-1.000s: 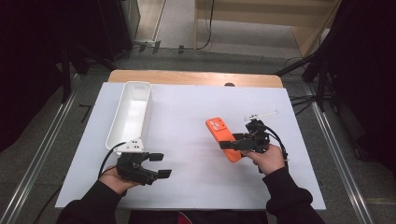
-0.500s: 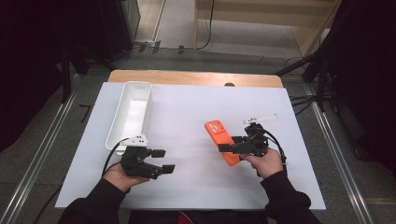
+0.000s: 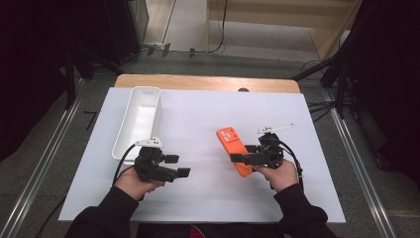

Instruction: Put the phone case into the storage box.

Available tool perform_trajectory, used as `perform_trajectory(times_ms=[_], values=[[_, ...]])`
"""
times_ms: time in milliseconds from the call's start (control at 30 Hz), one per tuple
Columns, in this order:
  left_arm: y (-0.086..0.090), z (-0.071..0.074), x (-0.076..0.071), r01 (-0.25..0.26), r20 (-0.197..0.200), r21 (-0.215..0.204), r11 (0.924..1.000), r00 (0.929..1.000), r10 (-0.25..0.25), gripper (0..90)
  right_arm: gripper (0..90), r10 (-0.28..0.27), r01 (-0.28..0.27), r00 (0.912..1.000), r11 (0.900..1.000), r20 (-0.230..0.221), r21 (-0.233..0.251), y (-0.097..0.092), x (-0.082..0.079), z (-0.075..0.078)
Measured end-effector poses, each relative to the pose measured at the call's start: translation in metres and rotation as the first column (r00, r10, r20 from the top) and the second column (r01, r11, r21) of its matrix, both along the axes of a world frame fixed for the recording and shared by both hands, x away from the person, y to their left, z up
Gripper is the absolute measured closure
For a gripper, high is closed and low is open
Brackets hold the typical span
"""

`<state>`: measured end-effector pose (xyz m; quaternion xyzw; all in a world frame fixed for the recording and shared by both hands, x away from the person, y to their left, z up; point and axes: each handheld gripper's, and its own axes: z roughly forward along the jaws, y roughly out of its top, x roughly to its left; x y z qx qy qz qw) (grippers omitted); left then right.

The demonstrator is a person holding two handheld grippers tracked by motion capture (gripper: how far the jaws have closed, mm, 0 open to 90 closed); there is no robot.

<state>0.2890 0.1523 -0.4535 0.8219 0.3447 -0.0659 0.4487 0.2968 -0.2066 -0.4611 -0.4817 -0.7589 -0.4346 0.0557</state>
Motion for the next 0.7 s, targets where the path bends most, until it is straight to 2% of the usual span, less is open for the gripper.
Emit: perform_trajectory(times_ms=[167,300,467,700], values=[[-0.005,0.003,0.006,-0.027,-0.007,-0.003,0.9996,0.9996,0.027,22.8,13.4,-0.017,0.017,0.9998,0.9999,0.014,0.001,0.002,-0.001,0.000],[-0.009,0.005,0.010,-0.052,-0.019,-0.021,0.9984,0.9985,0.051,22.8,13.4,-0.026,0.026,0.9995,0.9997,0.017,0.002,0.003,-0.001,-0.001],[-0.013,0.009,0.014,-0.080,-0.010,-0.018,0.9967,0.9968,0.079,22.9,13.4,-0.054,0.054,0.9982,0.9984,0.027,0.017,0.006,-0.002,-0.003],[-0.018,0.013,0.018,-0.093,-0.001,-0.025,0.9954,0.9957,0.093,23.1,13.4,-0.070,0.070,0.9966,0.9975,0.043,0.006,0.011,-0.003,-0.004]])
